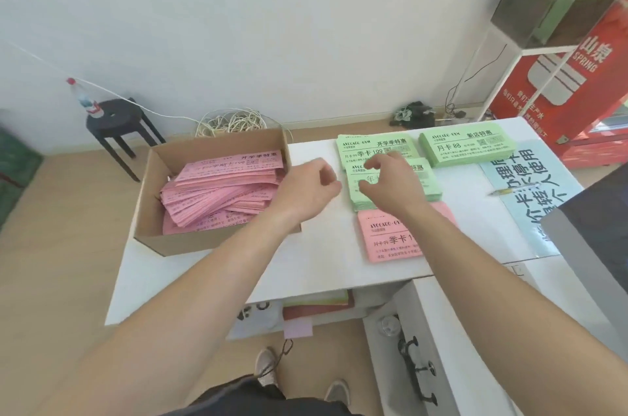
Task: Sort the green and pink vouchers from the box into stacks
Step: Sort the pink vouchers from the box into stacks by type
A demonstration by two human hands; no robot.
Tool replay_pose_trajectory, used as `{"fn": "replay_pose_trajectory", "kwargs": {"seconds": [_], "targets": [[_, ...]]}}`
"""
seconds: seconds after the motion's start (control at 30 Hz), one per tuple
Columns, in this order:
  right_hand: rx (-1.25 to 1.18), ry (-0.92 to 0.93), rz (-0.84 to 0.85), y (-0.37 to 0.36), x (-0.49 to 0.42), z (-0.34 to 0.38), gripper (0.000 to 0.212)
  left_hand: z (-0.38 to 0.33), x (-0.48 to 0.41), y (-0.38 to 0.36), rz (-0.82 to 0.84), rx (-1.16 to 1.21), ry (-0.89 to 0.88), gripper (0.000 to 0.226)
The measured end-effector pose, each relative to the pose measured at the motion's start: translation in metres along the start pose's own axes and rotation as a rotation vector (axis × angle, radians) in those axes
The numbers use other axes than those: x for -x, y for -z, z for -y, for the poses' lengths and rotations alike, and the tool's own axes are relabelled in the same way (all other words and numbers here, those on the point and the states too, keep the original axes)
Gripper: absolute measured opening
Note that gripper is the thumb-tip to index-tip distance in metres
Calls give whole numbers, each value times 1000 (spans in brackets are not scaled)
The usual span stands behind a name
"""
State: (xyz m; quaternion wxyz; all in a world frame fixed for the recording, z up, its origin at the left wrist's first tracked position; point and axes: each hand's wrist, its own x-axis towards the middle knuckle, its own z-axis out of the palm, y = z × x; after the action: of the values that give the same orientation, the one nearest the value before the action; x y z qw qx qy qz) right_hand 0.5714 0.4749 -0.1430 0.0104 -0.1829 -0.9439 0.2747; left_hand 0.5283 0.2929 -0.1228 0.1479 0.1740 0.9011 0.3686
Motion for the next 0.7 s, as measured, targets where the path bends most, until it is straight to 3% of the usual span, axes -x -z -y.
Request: {"fn": "replay_pose_trajectory", "kwargs": {"seconds": [0.13,0.27,0.43,0.7], "targets": [[-19,172,26,-20,-16,79,37,49,3,89,-156,-22,51,3],[67,296,103,-53,-33,136,39,115,0,155,-204,-171,143,6],[301,368,252,-100,-56,180,60,180,-15,182,-51,-439,60,25],[549,304,356,-147,-69,188,72,217,-39,174,155,-469,-24,58]]}}
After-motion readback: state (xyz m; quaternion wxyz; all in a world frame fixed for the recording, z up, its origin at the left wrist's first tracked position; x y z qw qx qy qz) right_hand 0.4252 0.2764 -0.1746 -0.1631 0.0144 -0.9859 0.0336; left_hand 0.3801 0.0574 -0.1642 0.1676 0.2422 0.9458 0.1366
